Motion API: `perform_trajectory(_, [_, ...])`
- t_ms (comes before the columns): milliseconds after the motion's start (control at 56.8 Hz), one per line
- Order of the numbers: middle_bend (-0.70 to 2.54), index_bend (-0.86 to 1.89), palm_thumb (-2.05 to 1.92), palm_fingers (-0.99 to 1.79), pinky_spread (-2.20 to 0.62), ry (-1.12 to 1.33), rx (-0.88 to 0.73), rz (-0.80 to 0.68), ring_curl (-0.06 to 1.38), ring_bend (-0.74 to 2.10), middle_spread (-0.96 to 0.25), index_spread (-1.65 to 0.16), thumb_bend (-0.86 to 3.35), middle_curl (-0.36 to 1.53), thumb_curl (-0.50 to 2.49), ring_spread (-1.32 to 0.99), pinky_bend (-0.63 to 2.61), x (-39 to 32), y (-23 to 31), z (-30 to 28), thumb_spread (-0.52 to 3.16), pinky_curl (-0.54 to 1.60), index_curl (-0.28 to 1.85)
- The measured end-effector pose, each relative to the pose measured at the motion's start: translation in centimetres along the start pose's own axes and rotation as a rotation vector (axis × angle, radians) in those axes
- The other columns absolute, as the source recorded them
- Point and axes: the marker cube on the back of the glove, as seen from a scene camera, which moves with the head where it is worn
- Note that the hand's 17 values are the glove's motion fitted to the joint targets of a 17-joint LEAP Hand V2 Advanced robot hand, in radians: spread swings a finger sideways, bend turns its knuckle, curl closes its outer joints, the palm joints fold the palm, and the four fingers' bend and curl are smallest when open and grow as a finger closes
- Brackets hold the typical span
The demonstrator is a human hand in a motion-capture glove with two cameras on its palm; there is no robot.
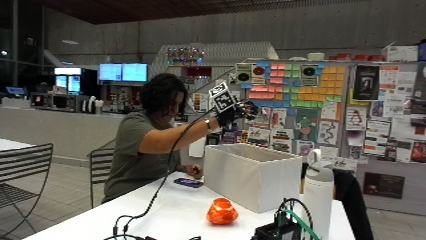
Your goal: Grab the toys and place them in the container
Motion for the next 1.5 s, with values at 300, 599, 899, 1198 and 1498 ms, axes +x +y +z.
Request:
perform_trajectory(300, [0.55, 0.34, -0.16, 0.37, -0.07, 0.103, 0.006, 0.336, 0.35, 0.91, -0.18, -0.44, -0.11, 0.58, 0.32, -0.30, 0.84, 17.5, 10.3, 1.3, 0.98, 0.37, 0.64])
perform_trajectory(599, [0.52, 0.51, -0.09, -0.02, 0.00, 0.459, -0.482, 0.467, 0.26, 0.53, -0.26, -0.45, -0.07, 0.54, 0.26, -0.33, 0.67, 31.9, 22.6, 10.0, 1.01, 0.34, 0.68])
perform_trajectory(899, [0.56, 0.50, 0.20, 0.69, -0.14, 0.536, -0.273, 0.422, 0.21, 0.50, -0.28, -0.43, 0.08, 0.53, 0.34, -0.35, 0.83, 31.3, 23.4, 12.3, 1.11, 0.33, 0.61])
perform_trajectory(1198, [0.90, 0.44, 0.48, 1.24, -0.38, 0.604, 0.194, 0.276, 0.51, 1.15, -0.35, -0.38, 0.15, 0.73, 0.54, -0.44, 1.13, 26.9, 25.5, 10.9, 0.89, 0.53, 0.77])
perform_trajectory(1498, [1.22, 0.60, 0.36, 1.16, -0.43, 0.229, 0.594, 0.016, 0.66, 1.48, -0.36, -0.39, 0.06, 0.89, 0.63, -0.39, 1.21, 8.7, 22.0, -2.3, 0.95, 0.61, 0.95])
